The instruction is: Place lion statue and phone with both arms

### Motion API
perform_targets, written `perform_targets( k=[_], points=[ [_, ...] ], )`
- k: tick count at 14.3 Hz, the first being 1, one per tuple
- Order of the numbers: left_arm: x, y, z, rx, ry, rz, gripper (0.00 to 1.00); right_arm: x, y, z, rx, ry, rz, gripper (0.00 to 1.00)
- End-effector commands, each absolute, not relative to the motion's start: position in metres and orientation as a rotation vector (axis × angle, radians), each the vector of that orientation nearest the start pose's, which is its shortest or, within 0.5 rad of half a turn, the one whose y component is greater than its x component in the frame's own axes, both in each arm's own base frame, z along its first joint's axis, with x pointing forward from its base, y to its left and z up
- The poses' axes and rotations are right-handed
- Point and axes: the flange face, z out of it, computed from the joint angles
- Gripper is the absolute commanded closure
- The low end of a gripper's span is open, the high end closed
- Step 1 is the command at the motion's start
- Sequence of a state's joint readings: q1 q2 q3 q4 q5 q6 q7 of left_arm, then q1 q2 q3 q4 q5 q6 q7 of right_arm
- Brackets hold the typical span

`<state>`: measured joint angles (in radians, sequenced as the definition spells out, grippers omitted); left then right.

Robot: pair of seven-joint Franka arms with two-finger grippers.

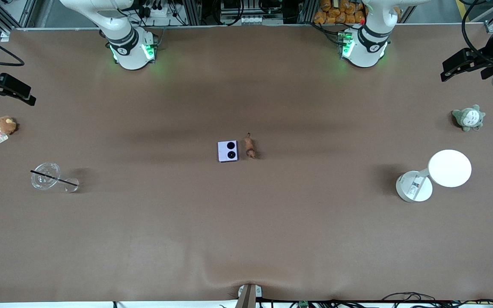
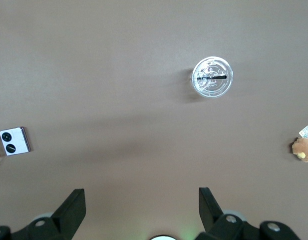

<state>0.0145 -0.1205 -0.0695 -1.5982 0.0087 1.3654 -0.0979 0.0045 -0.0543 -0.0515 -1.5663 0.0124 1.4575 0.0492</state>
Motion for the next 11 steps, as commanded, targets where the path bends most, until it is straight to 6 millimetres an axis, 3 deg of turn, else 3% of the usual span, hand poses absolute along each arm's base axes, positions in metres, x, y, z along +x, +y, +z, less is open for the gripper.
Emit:
perform_targets(
  k=[1,11],
  points=[
    [0.4919,-0.0291,0.6603,-3.099,-0.068,0.187,0.00,0.5265,-0.0255,0.6485,-3.125,0.154,0.087,0.00],
    [0.4930,-0.0352,0.6601,-3.102,-0.055,0.187,0.00,0.5261,-0.0255,0.6482,-3.125,0.154,0.091,0.00]
  ],
)
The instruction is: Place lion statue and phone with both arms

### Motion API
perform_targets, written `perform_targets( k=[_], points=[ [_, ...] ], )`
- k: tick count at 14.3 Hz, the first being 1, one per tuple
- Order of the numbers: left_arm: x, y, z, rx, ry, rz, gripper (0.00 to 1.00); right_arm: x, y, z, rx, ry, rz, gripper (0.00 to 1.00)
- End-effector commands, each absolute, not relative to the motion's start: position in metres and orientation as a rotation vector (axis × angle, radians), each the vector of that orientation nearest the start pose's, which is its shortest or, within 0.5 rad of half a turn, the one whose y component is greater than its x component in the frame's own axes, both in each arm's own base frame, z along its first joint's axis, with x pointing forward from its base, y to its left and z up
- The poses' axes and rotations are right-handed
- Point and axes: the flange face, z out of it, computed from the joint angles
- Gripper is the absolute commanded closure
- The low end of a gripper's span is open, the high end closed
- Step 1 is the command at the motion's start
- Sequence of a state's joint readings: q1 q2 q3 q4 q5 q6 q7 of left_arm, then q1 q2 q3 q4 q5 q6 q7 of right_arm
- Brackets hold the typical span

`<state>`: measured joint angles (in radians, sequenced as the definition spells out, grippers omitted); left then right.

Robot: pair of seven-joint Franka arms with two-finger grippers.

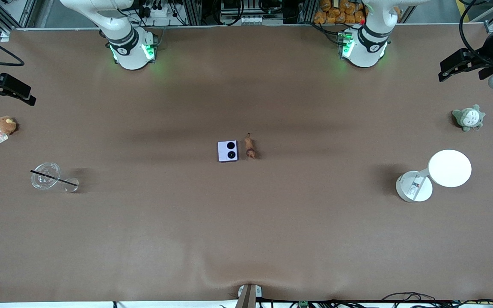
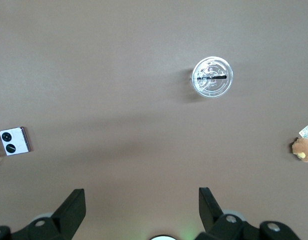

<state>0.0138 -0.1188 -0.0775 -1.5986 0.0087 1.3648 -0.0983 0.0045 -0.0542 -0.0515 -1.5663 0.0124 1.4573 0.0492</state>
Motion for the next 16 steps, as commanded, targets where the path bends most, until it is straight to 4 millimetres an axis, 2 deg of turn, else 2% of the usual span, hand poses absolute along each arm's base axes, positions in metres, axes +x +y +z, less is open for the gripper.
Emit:
perform_targets(
  k=[1,8,10,13,16],
  points=[
    [0.494,-0.037,0.659,-3.102,-0.050,0.192,0.00,0.526,-0.025,0.648,-3.125,0.154,0.089,0.00],
    [0.496,-0.043,0.653,-3.104,-0.028,0.212,0.00,0.526,-0.025,0.648,-3.125,0.154,0.094,0.00],
    [0.500,-0.051,0.646,-3.101,-0.013,0.228,0.00,0.526,-0.025,0.648,-3.125,0.152,0.096,0.00],
    [0.507,-0.075,0.637,-3.094,-0.015,0.228,0.00,0.526,-0.025,0.648,-3.125,0.154,0.094,0.00],
    [0.511,-0.118,0.623,-3.083,-0.056,0.226,0.00,0.526,-0.025,0.648,-3.125,0.154,0.099,0.00]
  ],
)
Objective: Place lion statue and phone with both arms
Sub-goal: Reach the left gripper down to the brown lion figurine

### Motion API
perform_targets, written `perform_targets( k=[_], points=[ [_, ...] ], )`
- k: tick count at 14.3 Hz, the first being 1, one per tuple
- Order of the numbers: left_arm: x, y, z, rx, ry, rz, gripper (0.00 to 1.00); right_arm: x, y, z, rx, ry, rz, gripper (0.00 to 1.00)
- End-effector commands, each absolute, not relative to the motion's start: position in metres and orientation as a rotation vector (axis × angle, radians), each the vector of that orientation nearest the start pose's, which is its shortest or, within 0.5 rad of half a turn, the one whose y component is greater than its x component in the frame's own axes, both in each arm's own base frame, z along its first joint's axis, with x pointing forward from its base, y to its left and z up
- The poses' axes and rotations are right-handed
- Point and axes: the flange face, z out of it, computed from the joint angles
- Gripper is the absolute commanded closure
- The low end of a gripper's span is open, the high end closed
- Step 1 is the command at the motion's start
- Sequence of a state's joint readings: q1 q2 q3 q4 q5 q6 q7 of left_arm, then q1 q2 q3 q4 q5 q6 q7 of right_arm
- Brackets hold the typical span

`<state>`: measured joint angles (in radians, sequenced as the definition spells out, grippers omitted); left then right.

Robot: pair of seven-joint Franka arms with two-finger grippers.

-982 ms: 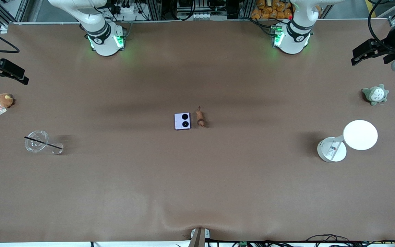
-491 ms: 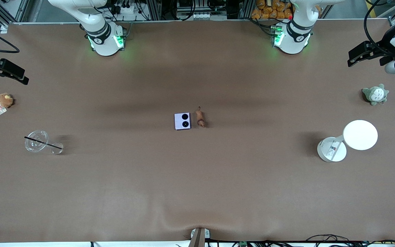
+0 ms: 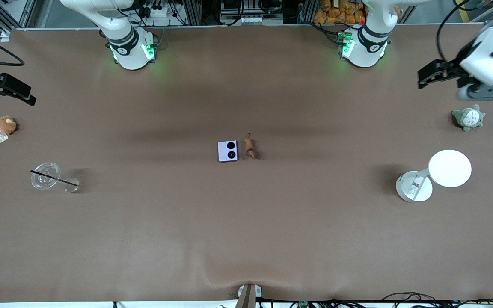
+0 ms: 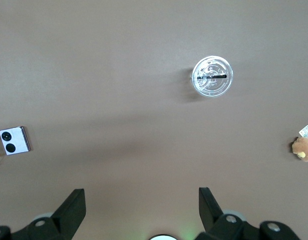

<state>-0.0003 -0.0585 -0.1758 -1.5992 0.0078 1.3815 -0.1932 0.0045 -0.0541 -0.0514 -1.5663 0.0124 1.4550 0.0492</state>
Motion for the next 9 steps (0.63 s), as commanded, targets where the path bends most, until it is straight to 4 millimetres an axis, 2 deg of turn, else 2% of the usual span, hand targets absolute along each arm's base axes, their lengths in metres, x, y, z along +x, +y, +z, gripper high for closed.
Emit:
perform_targets(
  k=[1,4,5,9],
  points=[
    [0.512,-0.139,0.616,-3.079,-0.063,0.223,0.00,0.526,-0.025,0.648,-3.125,0.154,0.099,0.00],
    [0.513,-0.199,0.580,-3.057,-0.046,0.233,0.00,0.526,-0.025,0.648,-3.125,0.154,0.099,0.00],
    [0.516,-0.206,0.567,-3.059,-0.091,0.226,0.00,0.525,-0.025,0.648,-3.125,0.154,0.101,0.00],
    [0.509,-0.258,0.526,-3.063,-0.054,0.221,0.00,0.525,-0.025,0.647,-3.125,0.157,0.103,0.00]
  ],
)
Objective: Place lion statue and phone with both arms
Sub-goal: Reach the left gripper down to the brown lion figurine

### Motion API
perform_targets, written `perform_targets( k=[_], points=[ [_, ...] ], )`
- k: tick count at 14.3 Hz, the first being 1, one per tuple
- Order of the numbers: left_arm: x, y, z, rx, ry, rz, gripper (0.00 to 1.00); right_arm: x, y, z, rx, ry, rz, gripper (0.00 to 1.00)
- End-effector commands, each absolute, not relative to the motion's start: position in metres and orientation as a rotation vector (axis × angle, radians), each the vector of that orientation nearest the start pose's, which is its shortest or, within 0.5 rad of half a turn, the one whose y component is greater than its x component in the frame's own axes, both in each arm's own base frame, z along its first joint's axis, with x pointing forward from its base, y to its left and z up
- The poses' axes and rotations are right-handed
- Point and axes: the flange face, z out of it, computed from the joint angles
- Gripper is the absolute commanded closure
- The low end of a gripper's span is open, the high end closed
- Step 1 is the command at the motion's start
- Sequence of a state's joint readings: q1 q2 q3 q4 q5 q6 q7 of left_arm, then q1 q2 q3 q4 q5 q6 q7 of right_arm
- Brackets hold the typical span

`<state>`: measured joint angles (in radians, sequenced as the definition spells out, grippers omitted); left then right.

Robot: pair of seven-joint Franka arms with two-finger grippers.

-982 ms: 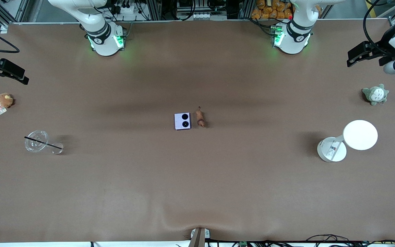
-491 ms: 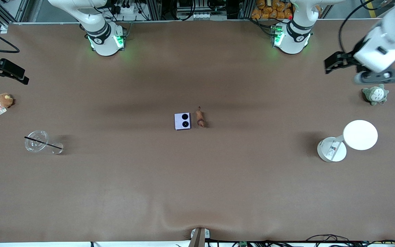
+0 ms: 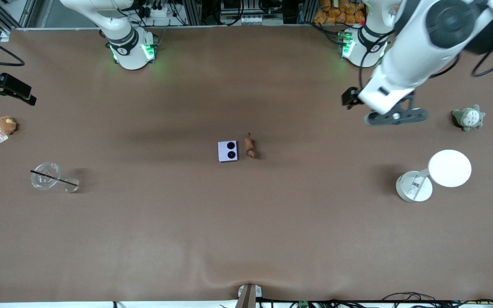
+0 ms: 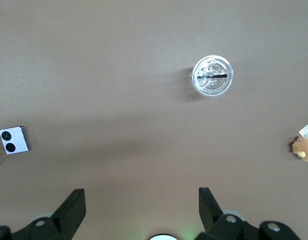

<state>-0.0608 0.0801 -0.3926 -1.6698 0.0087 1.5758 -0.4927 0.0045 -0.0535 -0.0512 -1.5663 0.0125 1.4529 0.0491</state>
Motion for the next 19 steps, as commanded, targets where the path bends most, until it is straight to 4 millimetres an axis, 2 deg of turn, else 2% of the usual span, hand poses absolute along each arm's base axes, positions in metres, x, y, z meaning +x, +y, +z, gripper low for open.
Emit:
perform_targets(
  k=[1,4,8,10,14,19],
  points=[
    [0.509,-0.267,0.519,-3.045,-0.033,0.215,0.00,0.526,-0.024,0.647,-3.125,0.157,0.103,0.00],
    [0.506,-0.303,0.489,-3.024,-0.065,0.223,0.00,0.526,-0.024,0.647,-3.125,0.157,0.103,0.00],
    [0.489,-0.369,0.442,-3.027,-0.204,0.228,0.00,0.526,-0.024,0.647,-3.126,0.155,0.103,0.00],
    [0.477,-0.402,0.420,-3.025,-0.198,0.210,0.00,0.526,-0.024,0.647,-3.126,0.152,0.103,0.00],
    [0.464,-0.453,0.372,-3.057,-0.356,0.166,0.00,0.526,-0.024,0.647,-3.125,0.154,0.103,0.00],
    [0.455,-0.500,0.315,-3.045,-0.567,0.051,0.00,0.525,-0.025,0.647,-3.125,0.154,0.103,0.00]
  ],
)
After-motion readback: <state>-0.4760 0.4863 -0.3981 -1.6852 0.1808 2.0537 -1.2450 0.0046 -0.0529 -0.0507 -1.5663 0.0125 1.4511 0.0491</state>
